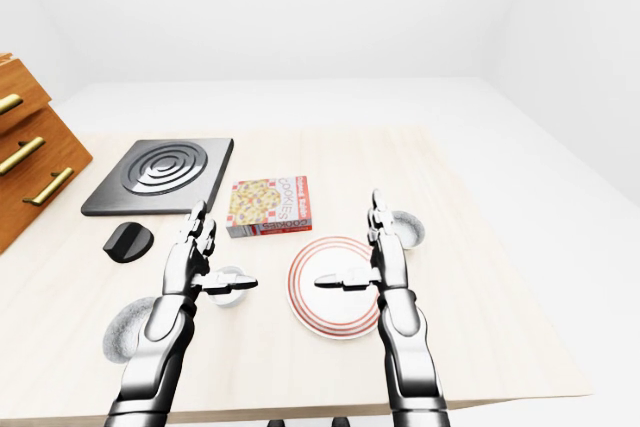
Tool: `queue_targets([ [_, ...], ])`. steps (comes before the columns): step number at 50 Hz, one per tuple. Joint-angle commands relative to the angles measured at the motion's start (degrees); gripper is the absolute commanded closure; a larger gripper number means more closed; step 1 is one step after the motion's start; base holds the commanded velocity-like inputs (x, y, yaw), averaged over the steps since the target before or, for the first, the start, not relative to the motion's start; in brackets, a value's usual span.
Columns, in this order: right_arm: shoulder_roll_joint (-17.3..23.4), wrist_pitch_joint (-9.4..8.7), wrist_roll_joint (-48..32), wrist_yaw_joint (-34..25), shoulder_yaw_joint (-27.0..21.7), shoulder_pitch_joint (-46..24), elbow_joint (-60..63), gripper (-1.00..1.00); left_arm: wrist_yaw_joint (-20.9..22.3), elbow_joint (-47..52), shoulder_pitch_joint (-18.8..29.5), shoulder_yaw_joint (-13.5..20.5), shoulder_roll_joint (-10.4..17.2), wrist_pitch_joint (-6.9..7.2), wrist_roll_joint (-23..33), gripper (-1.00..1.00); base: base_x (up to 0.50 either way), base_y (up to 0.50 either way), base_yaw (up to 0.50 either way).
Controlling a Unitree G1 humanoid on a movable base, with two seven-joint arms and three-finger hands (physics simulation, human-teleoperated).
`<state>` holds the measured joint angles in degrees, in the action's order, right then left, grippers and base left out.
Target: Pick the akita bowl next to the plate and place it on the plate.
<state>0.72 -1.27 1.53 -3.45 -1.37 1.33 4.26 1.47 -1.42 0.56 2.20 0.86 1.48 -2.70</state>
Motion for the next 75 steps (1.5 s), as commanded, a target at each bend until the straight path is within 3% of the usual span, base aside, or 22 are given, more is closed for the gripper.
queue_targets([
  [1, 0.37, 1.27, -4.00, 2.26, 0.60, -0.08, 0.27, -1.00, -0.15, -0.45, 0.19, 0.17, 0.07, -0.19, -0.08, -1.00, 0.00, 0.00, 0.00],
  [3, 0.30, 1.58, -4.47, 2.38, 0.54, 0.05, 0.64, -1.00, -0.18, -0.21, 0.21, 0.19, 0.09, 0.08, -0.13, -1.00, 0.00, 0.00, 0.00],
  [6, 0.36, 0.50, -4.97, 2.34, 0.37, 0.37, 2.26, -1.00, -0.31, 0.80, -0.09, 0.11, 0.05, 0.78, -0.09, -1.00, 0.00, 0.00, 0.00],
  [10, 0.69, -0.20, -6.61, 3.03, -0.17, 0.65, 5.49, -1.00, -0.28, -0.21, 0.02, 0.29, 0.11, -0.15, -0.04, -1.00, 0.00, 0.00, 0.00],
  [14, 0.68, -0.69, -7.04, 3.03, -0.48, 0.76, 6.51, -1.00, -0.27, -0.15, -0.11, 0.27, 0.12, -0.22, 0.00, -1.00, 0.00, 0.00, 0.00],
  [15, 1.61, -3.73, -6.10, 2.11, -2.54, 1.66, 12.17, -1.00, -0.36, -0.22, -0.22, 0.45, 0.15, -0.42, -0.04, -1.00, 0.00, 0.00, 0.00],
  [19, 1.78, -3.73, -6.06, 1.45, -4.24, 1.80, 14.53, -1.00, -0.40, 0.10, -0.31, 0.46, 0.14, -0.10, -0.12, -1.00, 0.00, 0.00, 0.00],
  [22, 2.43, -3.73, -5.05, 0.42, -7.09, 1.72, 18.90, -1.00, -0.34, -1.08, 0.15, 0.73, 0.25, -0.72, -0.34, -1.00, 0.00, 0.00, 0.00],
  [27, 2.48, -3.73, -5.01, -0.48, -8.06, 2.16, 19.54, -1.00, -0.36, -0.88, 0.09, 0.80, 0.28, -0.56, -0.47, -1.00, 0.00, 0.00, 0.00],
  [32, 3.86, -3.73, -6.30, -3.69, -12.09, 3.38, 23.88, -1.00, -0.46, -0.44, 0.07, 0.80, 0.29, -0.10, -0.51, -1.00, 0.00, 0.00, 0.00],
  [39, 8.11, -3.73, -12.79, -8.85, -20.48, 1.17, 27.01, -1.00, -0.45, -1.39, 0.37, 0.94, 0.35, -0.58, -0.64, -1.00, 0.00, 0.00, 0.00],
  [43, 7.65, -3.73, -13.44, -9.44, -20.93, 0.89, 26.94, -1.00, -0.46, -1.42, 0.38, 0.94, 0.36, -0.61, -0.65, -1.00, 0.00, 0.00, 0.00],
  [44, 10.33, -3.73, -16.05, -9.85, -23.01, -0.22, 26.52, -1.00, -0.42, -1.85, 0.43, 0.95, 0.37, -0.90, -0.65, -1.00, 0.00, 0.00, 0.00],
  [53, 9.67, -3.73, -16.98, -10.81, -23.69, -0.67, 26.48, -1.00, -0.42, -1.89, 0.43, 0.94, 0.38, -0.93, -0.66, -1.00, 0.00, 0.00, 0.00],
  [54, 15.66, -3.73, -25.04, -7.83, -26.64, -2.47, 20.57, -1.00, -0.58, -1.50, 0.60, 1.09, 0.40, 0.11, -0.88, -1.00, 0.00, 0.00, 0.00],
  [75, 14.78, -3.73, -26.68, -8.98, -27.81, -3.25, 20.14, -1.00, -0.62, -1.46, 0.60, 1.08, 0.43, 0.18, -0.92, -1.00, 0.00, 0.00, 0.00],
])
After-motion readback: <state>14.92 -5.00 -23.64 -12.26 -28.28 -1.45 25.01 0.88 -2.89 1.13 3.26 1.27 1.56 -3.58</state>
